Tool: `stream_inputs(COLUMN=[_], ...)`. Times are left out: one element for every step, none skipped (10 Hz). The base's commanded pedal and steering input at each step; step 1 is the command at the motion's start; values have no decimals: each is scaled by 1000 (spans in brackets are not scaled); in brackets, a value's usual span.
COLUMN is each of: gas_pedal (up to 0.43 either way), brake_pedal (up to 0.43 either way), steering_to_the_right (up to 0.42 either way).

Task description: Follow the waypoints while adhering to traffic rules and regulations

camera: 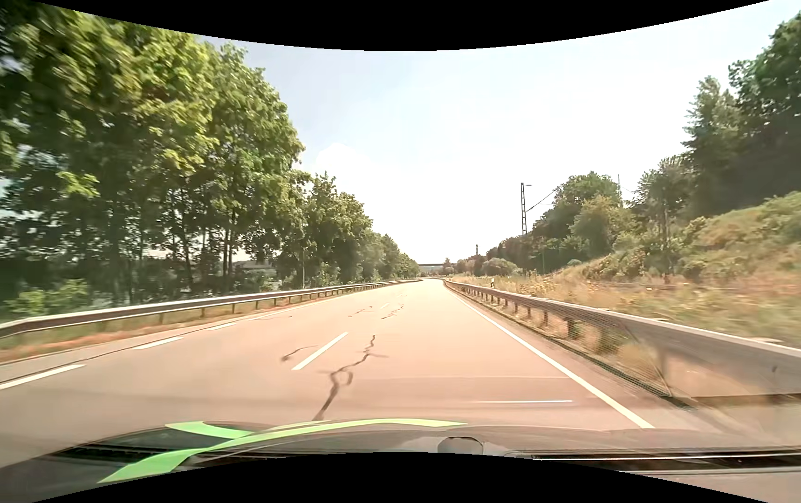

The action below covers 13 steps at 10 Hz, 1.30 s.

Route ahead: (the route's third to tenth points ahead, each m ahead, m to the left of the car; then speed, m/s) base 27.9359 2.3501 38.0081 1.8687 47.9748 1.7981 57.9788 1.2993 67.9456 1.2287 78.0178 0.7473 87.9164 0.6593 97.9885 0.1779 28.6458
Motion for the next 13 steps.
stream_inputs(gas_pedal=[319, 319, 319, 319, 319, 319, 319, 319, 319, 331, 331, 331, 339], brake_pedal=[0, 0, 0, 0, 0, 0, 0, 0, 0, 0, 0, 0, 0], steering_to_the_right=[1, 1, 1, 1, 1, 1, 1, 0, 0, 0, 0, 0, 0])
